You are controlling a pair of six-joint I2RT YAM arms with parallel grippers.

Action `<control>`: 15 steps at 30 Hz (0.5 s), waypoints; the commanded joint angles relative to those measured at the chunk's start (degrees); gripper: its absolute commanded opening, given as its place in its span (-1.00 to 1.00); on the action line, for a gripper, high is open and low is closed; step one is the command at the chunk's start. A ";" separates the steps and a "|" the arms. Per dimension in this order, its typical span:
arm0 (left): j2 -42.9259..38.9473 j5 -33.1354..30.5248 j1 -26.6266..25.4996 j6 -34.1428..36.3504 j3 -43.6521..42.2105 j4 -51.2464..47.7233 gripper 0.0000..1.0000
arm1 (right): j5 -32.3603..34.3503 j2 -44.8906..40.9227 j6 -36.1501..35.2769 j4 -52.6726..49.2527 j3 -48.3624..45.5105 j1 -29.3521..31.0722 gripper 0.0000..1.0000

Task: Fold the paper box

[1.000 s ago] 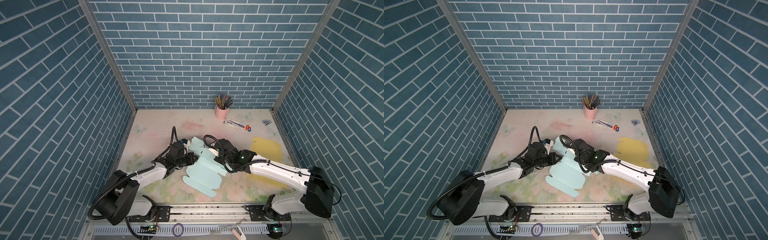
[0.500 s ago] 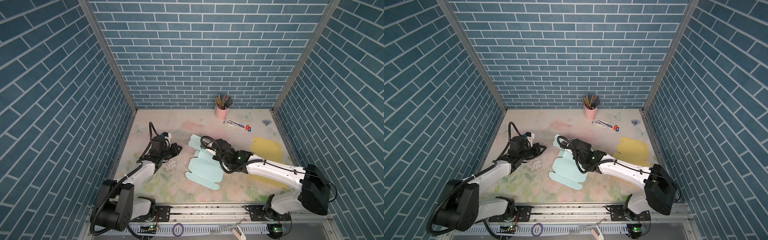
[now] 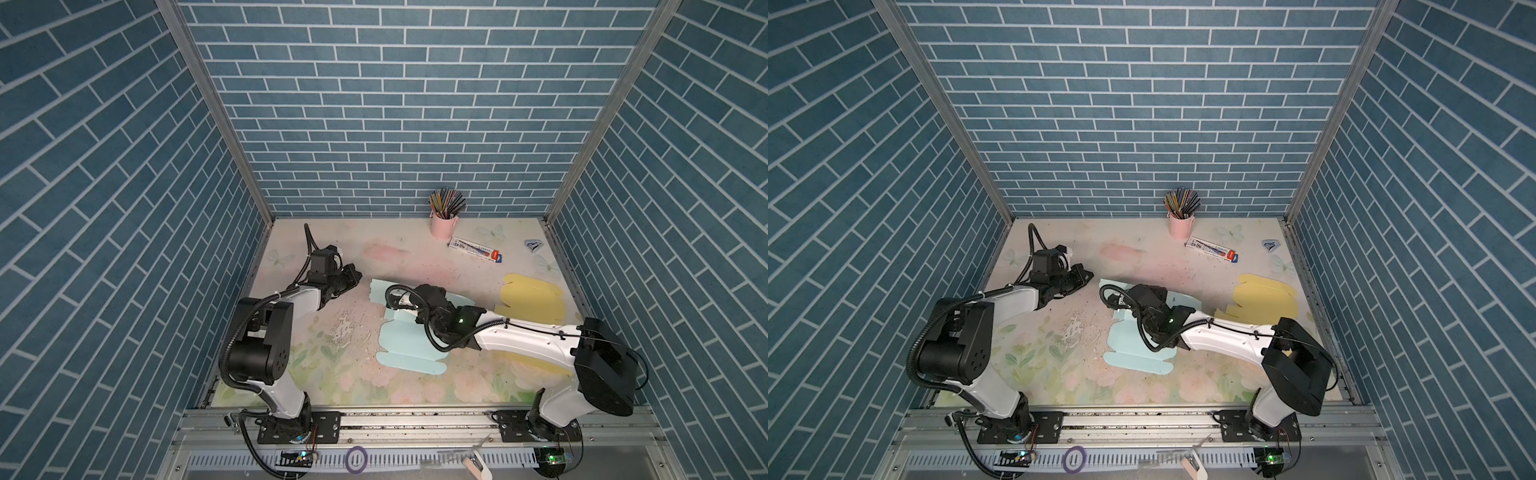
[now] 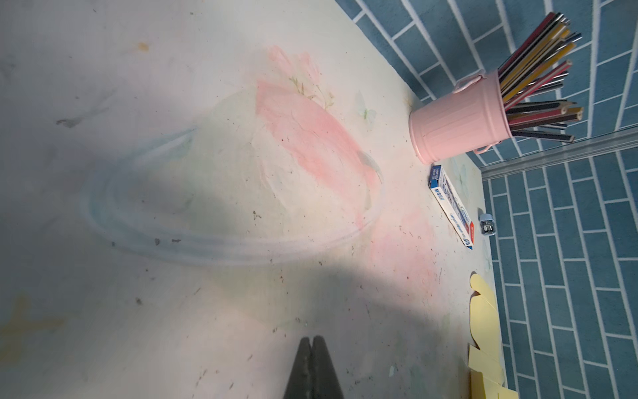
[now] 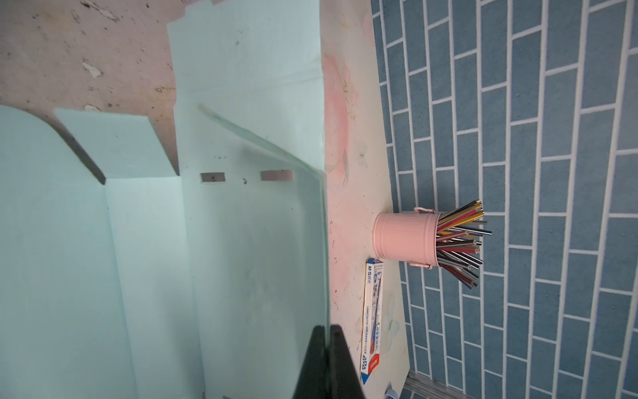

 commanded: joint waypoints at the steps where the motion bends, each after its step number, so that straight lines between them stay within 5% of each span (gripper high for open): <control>1: 1.77 1.20 -0.01 1.13 2.45 3.17 -1.00 | 1.08 1.01 -5.50 4.53 0.95 0.20 -1.00; 15: 2.49 8.78 -5.38 -0.86 -4.40 11.03 -1.00 | -0.42 5.18 -11.06 12.04 -0.20 0.14 -1.00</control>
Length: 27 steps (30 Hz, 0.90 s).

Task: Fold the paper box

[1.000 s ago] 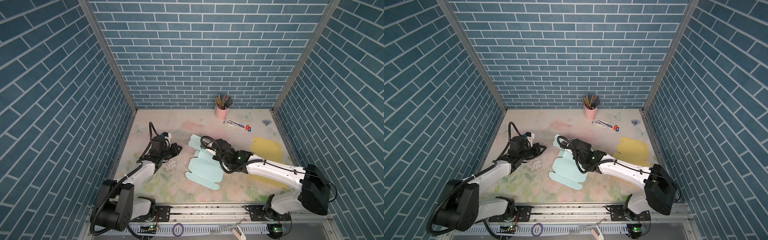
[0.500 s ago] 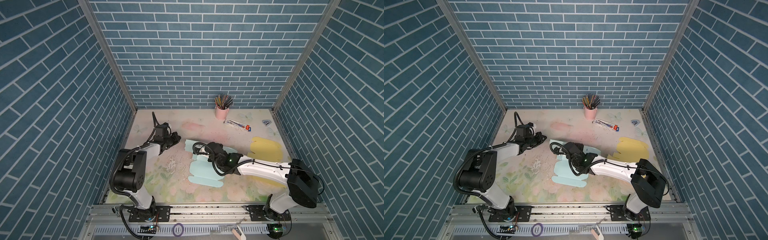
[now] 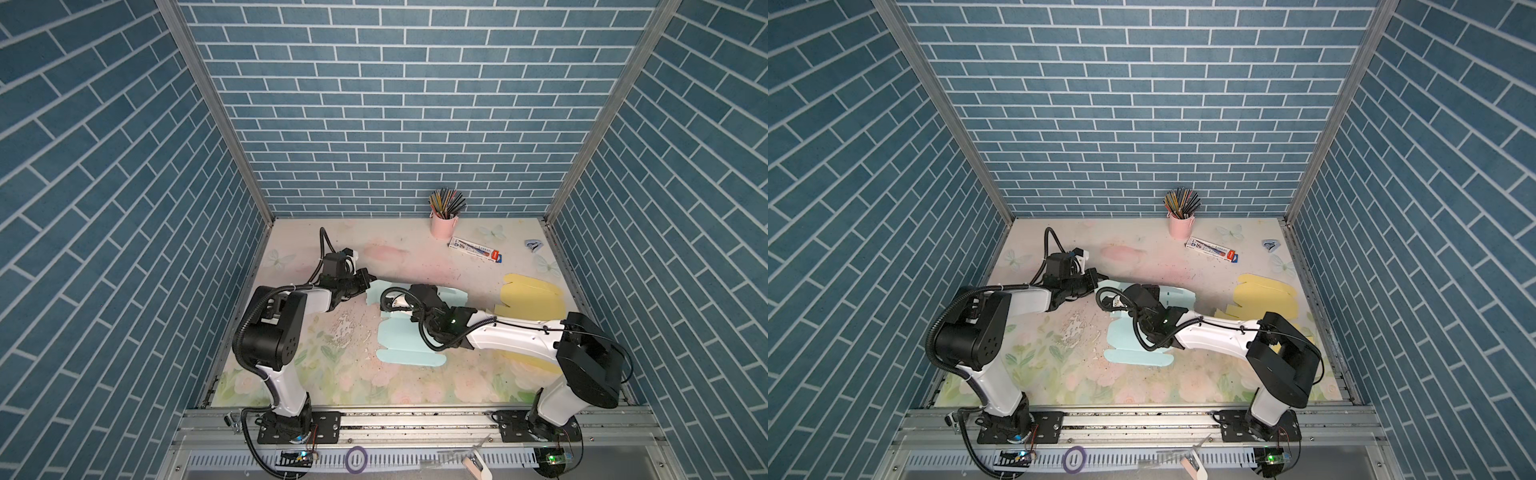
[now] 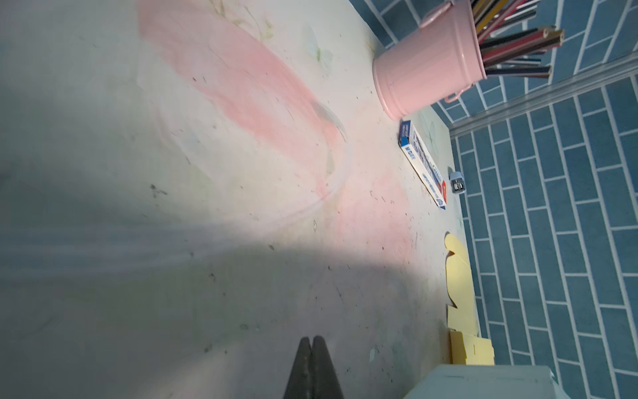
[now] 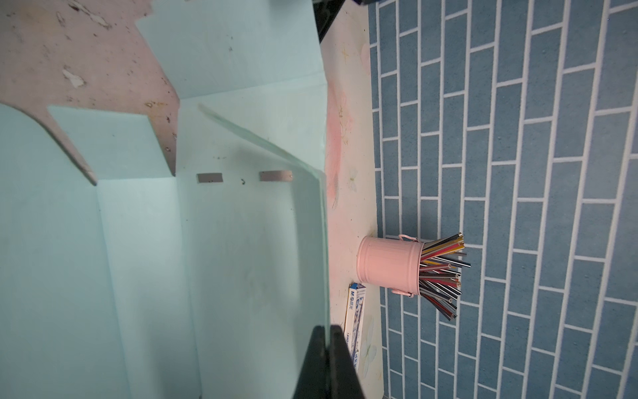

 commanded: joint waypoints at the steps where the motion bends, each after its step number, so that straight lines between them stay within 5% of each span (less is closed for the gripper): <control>1: -2.44 2.11 -0.74 -0.54 -2.67 2.87 -1.00 | -0.14 1.19 -4.16 4.45 -0.31 0.07 -1.00; 27: -10.74 0.48 -6.51 -4.31 -15.42 8.07 -1.00 | 2.50 6.46 -12.64 18.40 -6.20 0.09 -1.00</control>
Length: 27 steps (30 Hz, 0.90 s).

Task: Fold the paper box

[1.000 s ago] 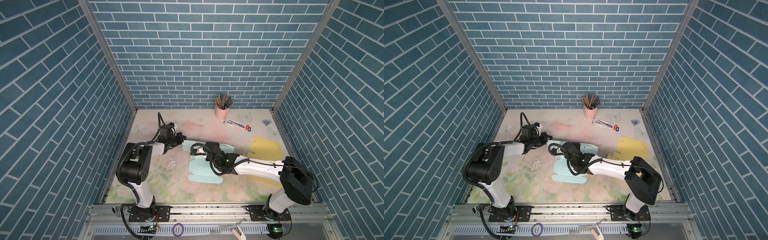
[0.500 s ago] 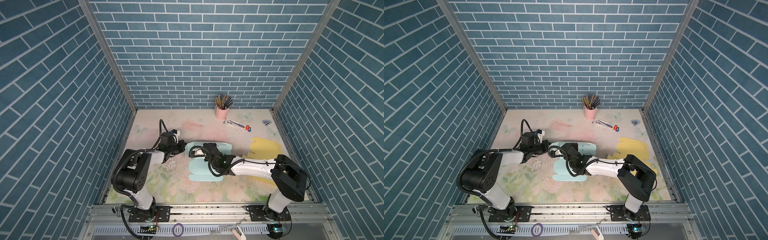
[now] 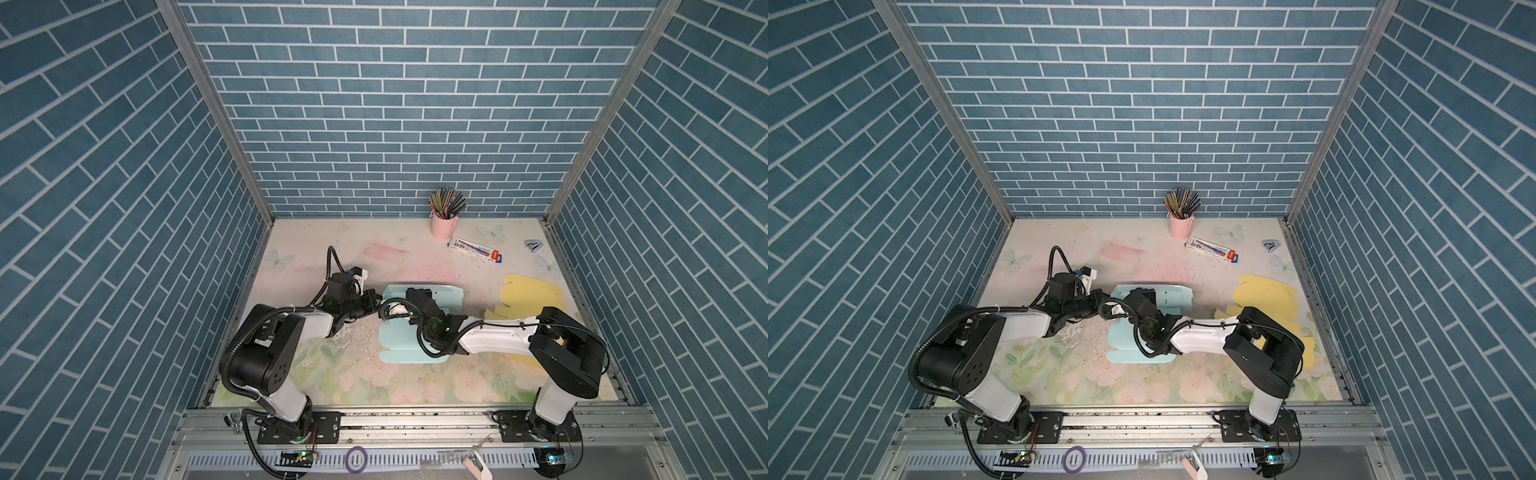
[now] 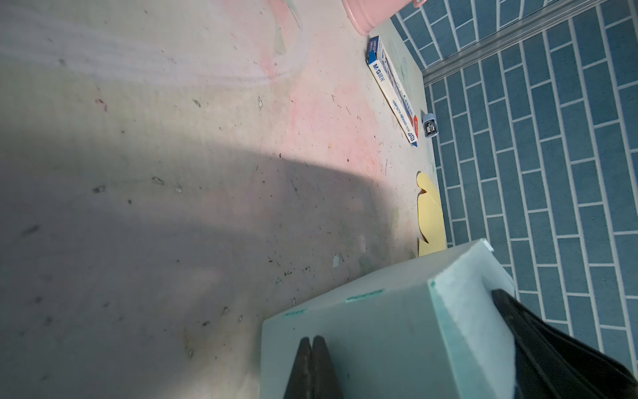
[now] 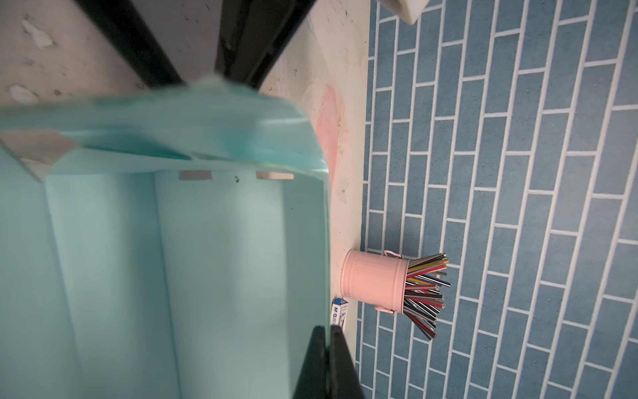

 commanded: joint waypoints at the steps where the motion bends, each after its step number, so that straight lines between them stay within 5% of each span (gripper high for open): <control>1: -1.90 -0.53 -0.37 0.06 -1.88 1.16 -1.00 | 0.70 0.71 -2.41 2.59 -1.23 0.06 -1.00; 7: -5.05 -1.69 -0.94 1.69 -5.49 0.41 -0.98 | 0.51 0.04 -2.01 2.27 -1.19 0.16 -1.00; 27: -9.15 -4.38 -4.48 9.54 -10.01 6.11 -0.39 | -1.04 -2.62 0.87 0.92 -1.98 0.51 -1.00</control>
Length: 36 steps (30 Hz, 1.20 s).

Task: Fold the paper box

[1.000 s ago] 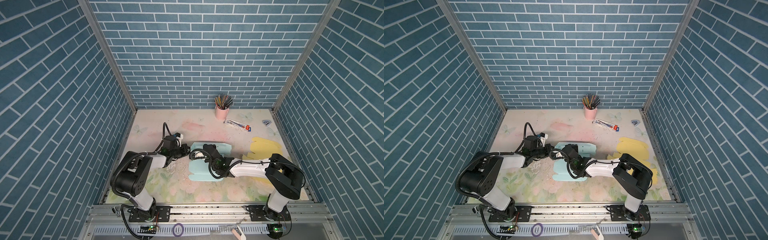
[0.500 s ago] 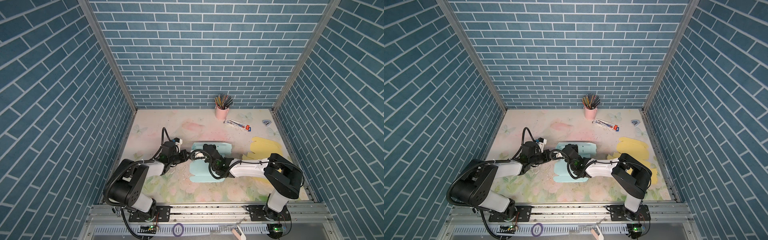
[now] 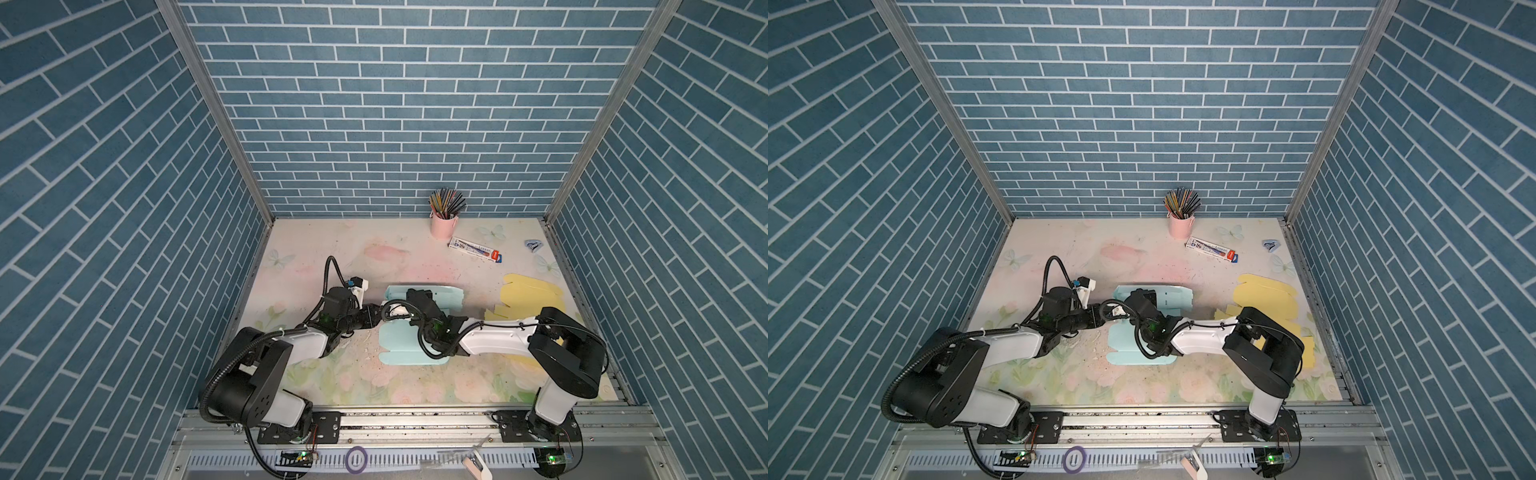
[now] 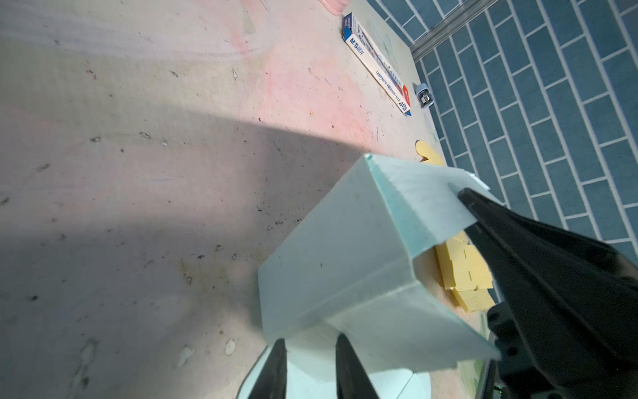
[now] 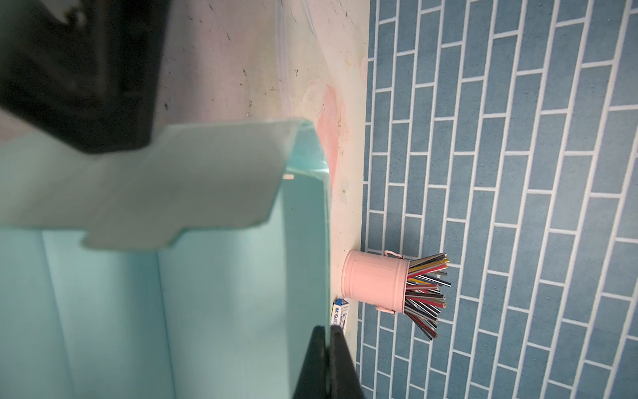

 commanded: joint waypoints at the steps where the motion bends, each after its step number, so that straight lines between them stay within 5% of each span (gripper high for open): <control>1: 0.50 -0.54 -1.41 2.67 -0.98 4.00 -0.35 | -0.90 -2.50 1.07 -0.64 -0.73 0.45 -1.00; 36: 9.93 -7.35 -4.45 8.97 -0.06 21.41 -0.02 | -2.66 -2.42 6.29 -6.97 0.76 1.75 -0.96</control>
